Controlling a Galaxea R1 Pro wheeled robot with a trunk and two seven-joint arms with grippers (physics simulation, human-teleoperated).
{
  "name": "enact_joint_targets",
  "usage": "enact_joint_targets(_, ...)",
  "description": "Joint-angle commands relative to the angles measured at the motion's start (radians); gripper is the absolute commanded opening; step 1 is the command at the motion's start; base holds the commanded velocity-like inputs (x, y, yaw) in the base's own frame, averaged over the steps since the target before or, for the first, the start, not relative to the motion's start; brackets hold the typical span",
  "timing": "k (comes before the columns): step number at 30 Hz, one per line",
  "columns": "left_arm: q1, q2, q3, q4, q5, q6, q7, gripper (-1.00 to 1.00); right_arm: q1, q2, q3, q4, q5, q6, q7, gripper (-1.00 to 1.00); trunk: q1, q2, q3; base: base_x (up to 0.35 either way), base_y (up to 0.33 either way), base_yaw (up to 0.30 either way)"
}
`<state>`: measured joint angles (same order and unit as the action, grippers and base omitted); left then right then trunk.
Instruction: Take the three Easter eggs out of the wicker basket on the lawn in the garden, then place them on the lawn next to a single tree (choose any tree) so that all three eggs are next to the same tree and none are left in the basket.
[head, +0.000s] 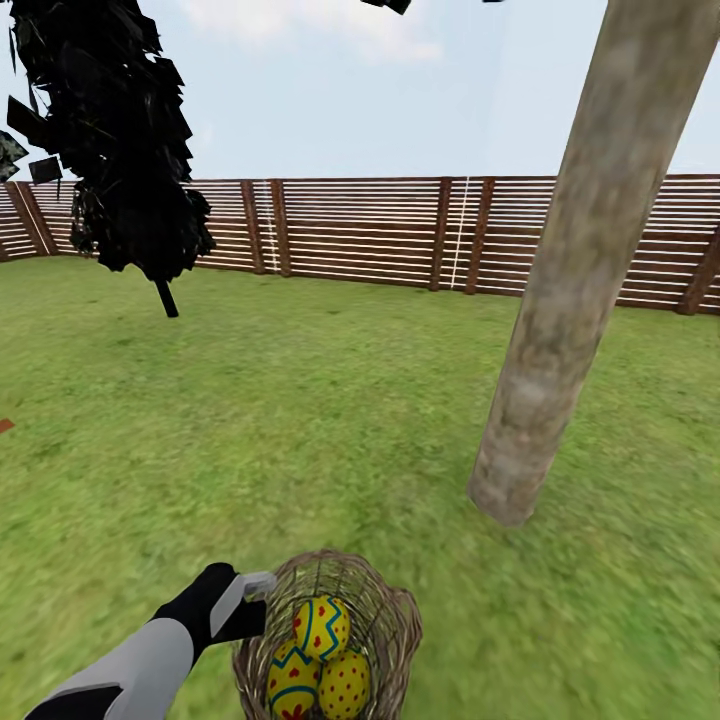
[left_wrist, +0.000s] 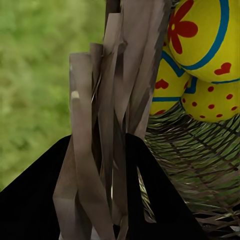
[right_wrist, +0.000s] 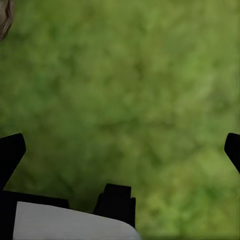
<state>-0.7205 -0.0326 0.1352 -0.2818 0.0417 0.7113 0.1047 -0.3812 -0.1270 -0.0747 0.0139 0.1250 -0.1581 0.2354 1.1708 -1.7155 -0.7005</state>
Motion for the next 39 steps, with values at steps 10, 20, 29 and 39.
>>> enact_joint_targets(10,0.000,-0.003,0.011,-0.002,0.015,-0.003,0.007,-1.00,-0.001,0.000,-0.009,0.001,0.007,-0.004,0.002,1.00,0.000,0.000,-0.001,0.039,0.000,0.000)
enact_joint_targets(20,0.000,-0.005,0.011,0.000,0.015,-0.003,0.007,-1.00,-0.001,0.000,-0.010,0.000,0.000,-0.005,0.003,1.00,0.000,0.000,-0.001,0.313,-0.035,-0.005)
enact_joint_targets(29,0.000,-0.013,0.011,0.000,0.015,-0.003,0.006,-1.00,-0.001,0.000,-0.011,0.001,-0.004,-0.005,0.004,1.00,0.000,0.000,0.008,0.335,-0.094,-0.228)
enact_joint_targets(39,0.000,-0.010,0.011,0.001,0.015,-0.003,-0.028,-1.00,-0.001,0.000,-0.011,0.001,-0.004,-0.005,0.004,1.00,0.000,0.000,0.018,0.335,-0.095,-0.240)
